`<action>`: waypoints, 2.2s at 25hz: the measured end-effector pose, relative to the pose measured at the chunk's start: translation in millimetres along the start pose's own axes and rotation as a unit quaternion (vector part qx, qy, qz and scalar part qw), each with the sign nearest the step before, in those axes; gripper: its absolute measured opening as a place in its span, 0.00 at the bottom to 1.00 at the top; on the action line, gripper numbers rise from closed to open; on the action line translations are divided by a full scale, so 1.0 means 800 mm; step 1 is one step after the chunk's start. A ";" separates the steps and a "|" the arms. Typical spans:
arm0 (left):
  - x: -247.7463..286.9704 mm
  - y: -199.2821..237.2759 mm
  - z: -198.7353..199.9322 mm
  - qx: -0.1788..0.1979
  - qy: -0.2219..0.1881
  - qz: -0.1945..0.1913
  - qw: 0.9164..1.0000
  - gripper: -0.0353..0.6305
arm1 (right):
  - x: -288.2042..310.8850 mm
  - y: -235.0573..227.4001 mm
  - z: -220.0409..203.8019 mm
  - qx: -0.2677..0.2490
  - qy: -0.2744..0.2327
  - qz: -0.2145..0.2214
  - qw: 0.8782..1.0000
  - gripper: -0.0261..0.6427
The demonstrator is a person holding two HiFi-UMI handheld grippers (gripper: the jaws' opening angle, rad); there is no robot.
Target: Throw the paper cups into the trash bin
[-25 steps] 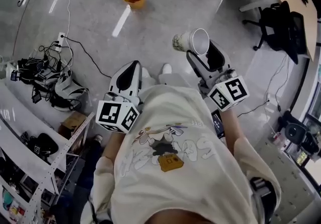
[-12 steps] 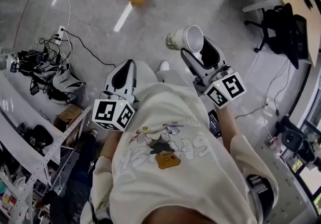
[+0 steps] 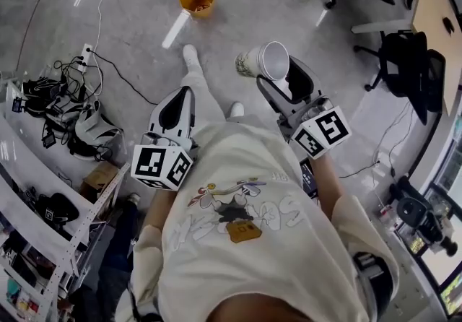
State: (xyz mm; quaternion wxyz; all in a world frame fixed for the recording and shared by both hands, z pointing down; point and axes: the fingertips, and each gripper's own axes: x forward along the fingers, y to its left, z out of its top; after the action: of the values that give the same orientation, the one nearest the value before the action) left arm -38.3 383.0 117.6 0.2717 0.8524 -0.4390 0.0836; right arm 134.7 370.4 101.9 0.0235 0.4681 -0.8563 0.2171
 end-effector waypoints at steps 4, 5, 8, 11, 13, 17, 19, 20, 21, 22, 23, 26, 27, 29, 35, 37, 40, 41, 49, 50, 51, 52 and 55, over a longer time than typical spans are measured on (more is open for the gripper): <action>0.069 0.080 0.066 -0.007 0.006 -0.006 1.000 0.06 | 0.110 -0.027 0.040 -0.004 0.012 -0.007 1.000 0.51; 0.086 0.098 0.087 -0.009 0.006 -0.011 1.000 0.06 | 0.137 -0.033 0.053 -0.007 0.016 -0.008 1.000 0.51; 0.133 0.145 0.144 -0.011 0.008 -0.028 1.000 0.06 | 0.214 -0.049 0.083 -0.016 0.034 -0.010 0.999 0.51; 0.182 0.189 0.185 -0.012 0.013 -0.044 0.999 0.06 | 0.285 -0.069 0.101 -0.013 0.048 -0.021 0.999 0.51; 0.212 0.212 0.203 -0.015 0.018 -0.051 0.998 0.06 | 0.327 -0.084 0.108 -0.014 0.057 -0.024 0.998 0.51; 0.272 0.245 0.213 -0.027 0.035 -0.044 0.998 0.06 | 0.396 -0.127 0.107 -0.013 0.082 -0.009 0.997 0.51; 0.304 0.262 0.210 -0.027 0.045 -0.034 0.998 0.06 | 0.422 -0.151 0.100 -0.013 0.093 0.002 0.996 0.51; 0.321 0.271 0.208 -0.026 0.048 -0.027 0.998 0.06 | 0.435 -0.165 0.096 -0.014 0.099 0.008 0.995 0.51; 0.337 0.280 0.205 -0.025 0.051 -0.019 0.998 0.06 | 0.447 -0.179 0.091 -0.017 0.106 0.015 0.994 0.51; 0.351 0.288 0.200 -0.026 0.055 -0.009 0.998 0.06 | 0.459 -0.192 0.083 -0.019 0.115 0.023 0.993 0.51; 0.363 0.296 0.192 -0.028 0.062 0.000 0.998 0.06 | 0.469 -0.204 0.072 -0.019 0.126 0.031 0.991 0.51; 0.405 0.317 0.163 -0.036 0.079 0.015 0.996 0.06 | 0.501 -0.240 0.035 -0.018 0.148 0.050 0.987 0.51; 0.421 0.323 0.153 -0.039 0.082 0.015 0.996 0.06 | 0.512 -0.252 0.025 -0.020 0.154 0.053 0.986 0.51; 0.449 0.334 0.127 -0.049 0.090 0.020 0.994 0.06 | 0.529 -0.273 0.004 -0.024 0.166 0.057 0.984 0.51; 0.517 0.398 0.044 -0.077 0.107 0.060 0.990 0.06 | 0.596 -0.318 -0.078 -0.024 0.187 0.069 0.980 0.51; 0.540 0.418 0.014 -0.070 0.103 0.072 0.990 0.06 | 0.616 -0.334 -0.109 -0.023 0.193 0.070 0.978 0.51; 0.581 0.454 -0.038 -0.038 0.106 0.088 0.990 0.06 | 0.644 -0.362 -0.162 -0.031 0.204 0.059 0.977 0.51; 0.592 0.464 -0.058 -0.041 0.111 0.093 0.989 0.06 | 0.650 -0.368 -0.181 -0.033 0.209 0.055 0.976 0.51; 0.647 0.529 -0.171 -0.029 0.161 0.085 0.983 0.06 | 0.698 -0.407 -0.330 -0.036 0.243 0.043 0.968 0.51; 0.651 0.537 -0.184 -0.025 0.167 0.085 0.982 0.06 | 0.702 -0.410 -0.346 -0.037 0.247 0.041 0.967 0.51; 0.655 0.546 -0.197 -0.021 0.173 0.086 0.981 0.06 | 0.707 -0.414 -0.361 -0.037 0.250 0.038 0.967 0.51; 0.661 0.555 -0.209 -0.016 0.180 0.089 0.980 0.06 | 0.713 -0.420 -0.375 -0.037 0.252 0.036 0.966 0.51; 0.678 0.576 -0.245 -0.011 0.196 0.092 0.976 0.06 | 0.730 -0.438 -0.421 -0.027 0.258 0.029 0.965 0.51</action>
State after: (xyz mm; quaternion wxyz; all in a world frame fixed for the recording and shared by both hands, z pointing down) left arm -59.3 -107.6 668.2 0.3530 0.7725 -0.4545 0.2685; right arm 37.3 -122.9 671.4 0.2498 0.3704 -0.8399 0.3081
